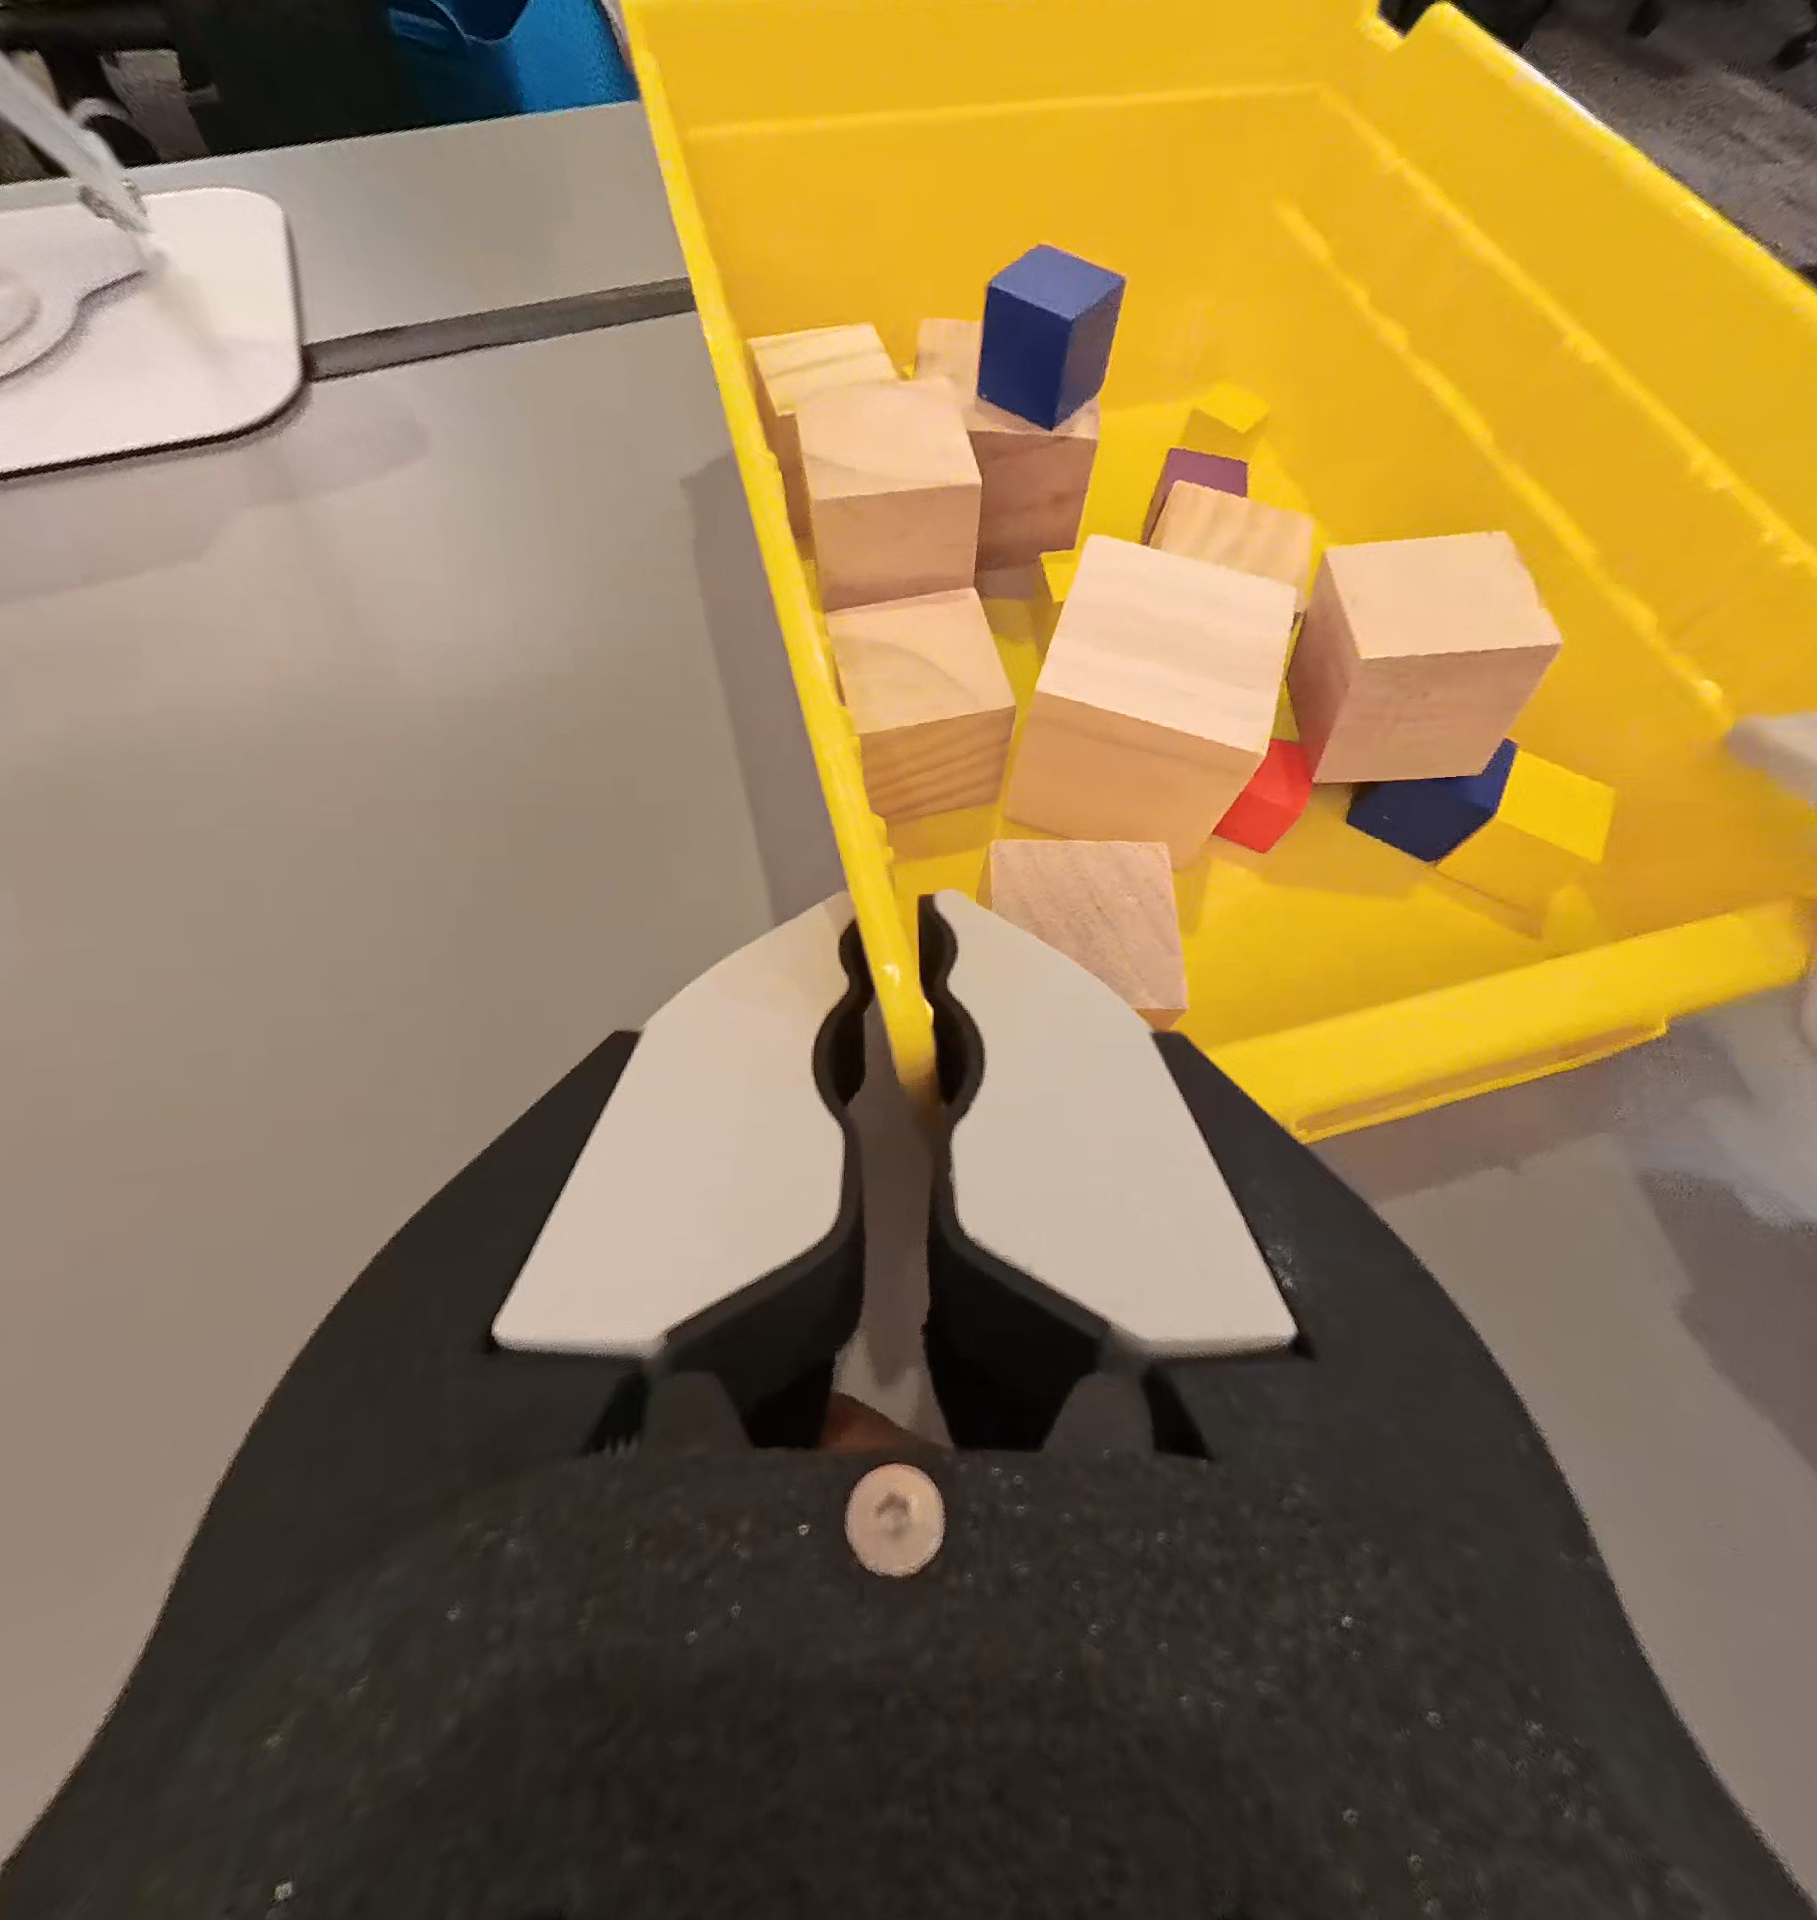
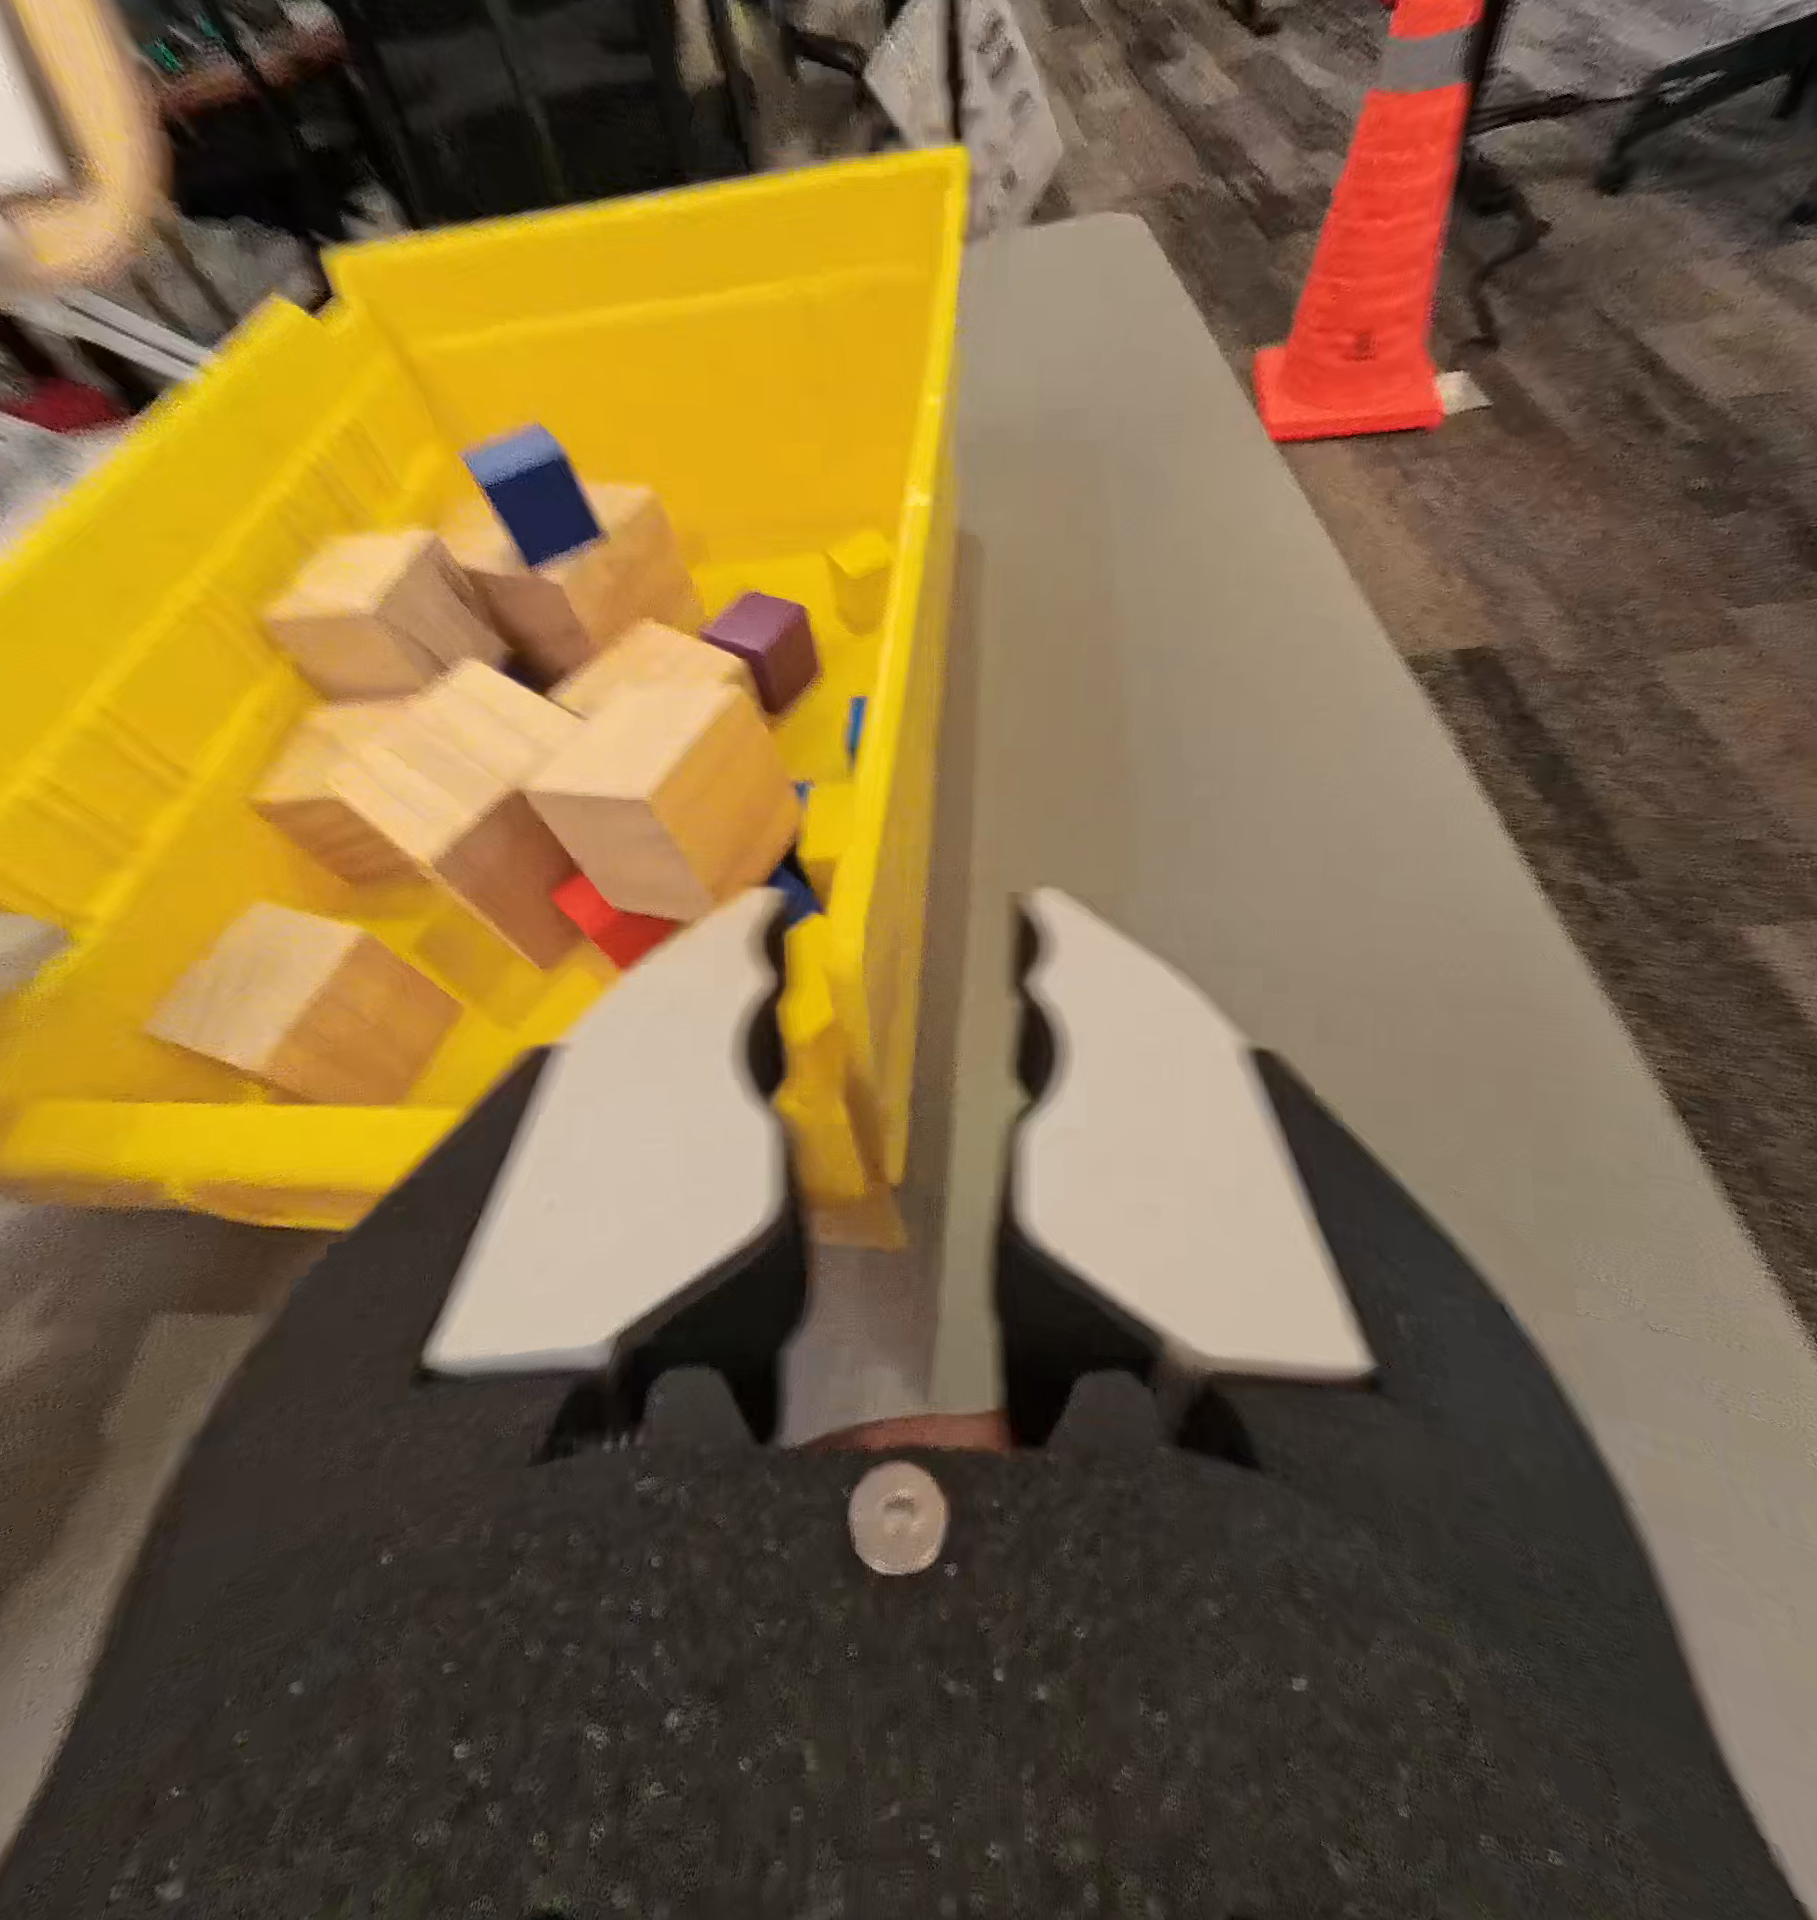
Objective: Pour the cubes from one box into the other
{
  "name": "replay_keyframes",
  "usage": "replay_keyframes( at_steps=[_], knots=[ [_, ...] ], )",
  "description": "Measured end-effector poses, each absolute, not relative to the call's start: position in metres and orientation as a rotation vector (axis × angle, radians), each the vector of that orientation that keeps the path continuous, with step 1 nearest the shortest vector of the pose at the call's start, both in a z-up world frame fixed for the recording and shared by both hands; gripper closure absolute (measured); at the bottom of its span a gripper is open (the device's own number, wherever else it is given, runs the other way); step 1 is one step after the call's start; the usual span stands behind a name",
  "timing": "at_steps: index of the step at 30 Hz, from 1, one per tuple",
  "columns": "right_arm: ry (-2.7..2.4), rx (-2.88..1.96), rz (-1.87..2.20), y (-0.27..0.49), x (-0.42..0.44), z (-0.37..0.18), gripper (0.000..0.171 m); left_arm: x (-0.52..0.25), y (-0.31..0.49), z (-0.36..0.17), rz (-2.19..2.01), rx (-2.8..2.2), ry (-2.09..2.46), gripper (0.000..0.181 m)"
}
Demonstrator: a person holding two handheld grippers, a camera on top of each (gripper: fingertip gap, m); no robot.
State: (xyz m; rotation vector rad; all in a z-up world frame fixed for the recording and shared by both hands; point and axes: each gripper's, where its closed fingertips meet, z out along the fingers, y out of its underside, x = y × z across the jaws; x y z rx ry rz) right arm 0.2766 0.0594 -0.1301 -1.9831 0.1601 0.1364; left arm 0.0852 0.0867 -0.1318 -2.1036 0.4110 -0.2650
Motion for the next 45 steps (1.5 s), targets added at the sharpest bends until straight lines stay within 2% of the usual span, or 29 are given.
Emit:
replay_keyframes(
  at_steps=[1,2,5,10,14,19,21,22,23,24,27,28,32,35,37,39,40,41,43,45],
  knots=[
    [0.155,-1.978,0.201,0.057,0.265,-0.125,0.164,0.079,0.084,-0.131,-0.27,-2.105,0.407,0.175],
    [0.161,-1.996,0.139,0.054,0.26,-0.124,0.168,0.072,0.08,-0.128,-0.282,-2.103,0.405,0.174],
    [0.14,-1.988,0.054,0.046,0.216,-0.11,0.169,0.027,0.069,-0.116,-0.247,-2.081,0.37,0.175],
    [0.016,-1.888,0.071,0.056,0.085,-0.083,0.169,-0.104,0.066,-0.098,-0.187,-2.029,0.232,0.177],
    [-0.028,-1.916,0.137,0.072,-0.006,-0.097,0.168,-0.196,0.069,-0.105,-0.118,-2.059,0.18,0.177],
    [0.017,-1.921,0.159,0.074,-0.05,-0.12,0.168,-0.24,0.078,-0.129,-0.206,-2.103,0.243,0.175],
    [0.002,-1.946,0.152,0.076,-0.049,-0.119,0.166,-0.239,0.071,-0.127,-0.296,-2.11,0.264,0.168],
    [-0.005,-1.961,0.137,0.074,-0.044,-0.116,0.154,-0.239,0.064,-0.119,-0.33,-2.103,0.264,0.155],
    [-0.002,-1.948,0.111,0.07,-0.036,-0.107,0.139,-0.241,0.052,-0.109,-0.353,-2.093,0.268,0.128],
    [-0.029,-1.912,0.111,0.062,-0.031,-0.094,0.13,-0.243,0.036,-0.101,-0.373,-2.089,0.286,0.118],
    [-0.223,-1.825,0.15,0.029,-0.039,-0.067,0.131,-0.278,-0.016,-0.087,-0.361,-2.098,0.314,0.126],
    [-0.303,-1.824,0.097,0.019,-0.042,-0.067,0.129,-0.309,-0.026,-0.09,-0.273,-2.133,0.268,0.133],
    [-0.676,-1.829,-0.023,-0.013,-0.098,-0.086,0.122,-0.453,-0.033,-0.091,-0.054,-2.138,-0.023,0.13],
    [-0.788,-1.847,0.245,-0.04,-0.175,-0.1,0.122,-0.522,0.005,-0.103,-0.062,-2.144,-0.151,0.124],
    [-0.826,-1.927,0.554,-0.071,-0.228,-0.115,0.119,-0.531,0.038,-0.114,-0.144,-2.166,-0.128,0.122],
    [-0.806,-1.96,0.775,-0.096,-0.263,-0.12,0.117,-0.525,0.067,-0.123,-0.211,-2.17,-0.071,0.138],
    [-0.776,-1.962,0.821,-0.101,-0.273,-0.122,0.117,-0.527,0.077,-0.129,-0.203,-2.18,-0.054,0.162],
    [-0.751,-1.967,0.807,-0.101,-0.278,-0.125,0.117,-0.533,0.081,-0.133,-0.172,-2.184,-0.07,0.176],
    [-0.736,-1.971,0.661,-0.091,-0.281,-0.133,0.118,-0.533,0.071,-0.133,-0.182,-2.17,-0.116,0.176],
    [-0.664,-1.974,0.473,-0.071,-0.277,-0.136,0.127,-0.528,0.039,-0.133,-0.122,-2.169,-0.139,0.177]
  ],
)
